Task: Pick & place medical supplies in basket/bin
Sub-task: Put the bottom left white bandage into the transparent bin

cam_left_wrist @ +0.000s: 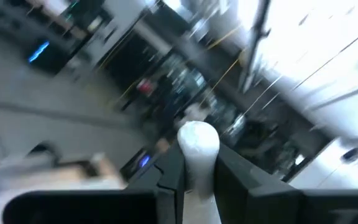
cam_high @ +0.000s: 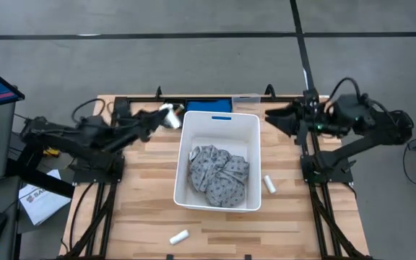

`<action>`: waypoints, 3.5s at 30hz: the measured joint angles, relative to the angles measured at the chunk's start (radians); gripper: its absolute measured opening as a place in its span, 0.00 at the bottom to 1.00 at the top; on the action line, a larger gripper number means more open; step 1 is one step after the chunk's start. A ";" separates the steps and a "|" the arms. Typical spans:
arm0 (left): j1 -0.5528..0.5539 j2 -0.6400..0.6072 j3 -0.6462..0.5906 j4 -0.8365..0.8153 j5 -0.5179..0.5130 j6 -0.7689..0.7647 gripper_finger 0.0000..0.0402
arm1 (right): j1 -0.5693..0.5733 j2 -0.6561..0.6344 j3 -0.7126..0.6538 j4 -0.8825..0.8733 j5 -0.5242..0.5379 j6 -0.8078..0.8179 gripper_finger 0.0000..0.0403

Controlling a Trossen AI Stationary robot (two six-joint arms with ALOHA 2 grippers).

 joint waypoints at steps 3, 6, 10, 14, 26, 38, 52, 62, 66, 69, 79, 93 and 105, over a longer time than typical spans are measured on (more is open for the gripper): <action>0.106 0.116 0.039 0.146 0.127 0.016 0.11 | -0.109 0.011 0.001 0.077 -0.141 -0.031 0.49; 0.182 0.249 0.129 0.180 0.233 0.016 0.11 | -0.211 0.036 0.000 0.138 -0.291 -0.040 0.49; 0.242 0.410 0.292 0.190 0.344 0.017 0.12 | -0.310 0.085 0.000 0.153 -0.440 -0.040 0.49; 0.279 0.524 0.440 0.191 0.460 0.018 0.12 | -0.379 0.138 0.000 0.153 -0.536 -0.032 0.49; 0.300 0.602 0.552 0.096 0.525 0.020 0.12 | -0.454 0.224 0.000 0.369 -0.742 0.036 0.52; 0.307 0.601 0.552 0.095 0.524 0.020 0.12 | -0.452 0.309 0.000 0.477 -0.796 0.073 0.49; 0.312 0.600 0.554 0.092 0.525 0.037 0.12 | -0.460 0.314 0.000 0.506 -0.793 0.084 0.19; 0.309 0.566 0.547 0.107 0.530 0.160 0.23 | -0.472 0.314 0.000 0.513 -0.794 0.083 0.09; 0.304 0.482 0.548 0.138 0.517 0.251 0.27 | -0.496 0.295 0.001 0.470 -0.806 0.066 0.09; 0.299 0.415 0.548 0.085 0.517 0.296 0.28 | -0.547 0.265 0.001 0.407 -0.805 0.050 0.09; 0.236 0.267 0.545 -0.323 0.461 0.307 0.27 | -0.816 0.165 0.001 -0.159 -0.642 -0.002 0.09; 0.187 0.308 0.542 -0.404 0.353 0.279 0.29 | -1.096 0.318 -0.224 -0.356 -0.829 -0.221 0.09; 0.187 0.317 0.543 -0.409 0.348 0.244 0.29 | -1.149 0.334 -0.567 -0.020 -0.836 -0.142 0.09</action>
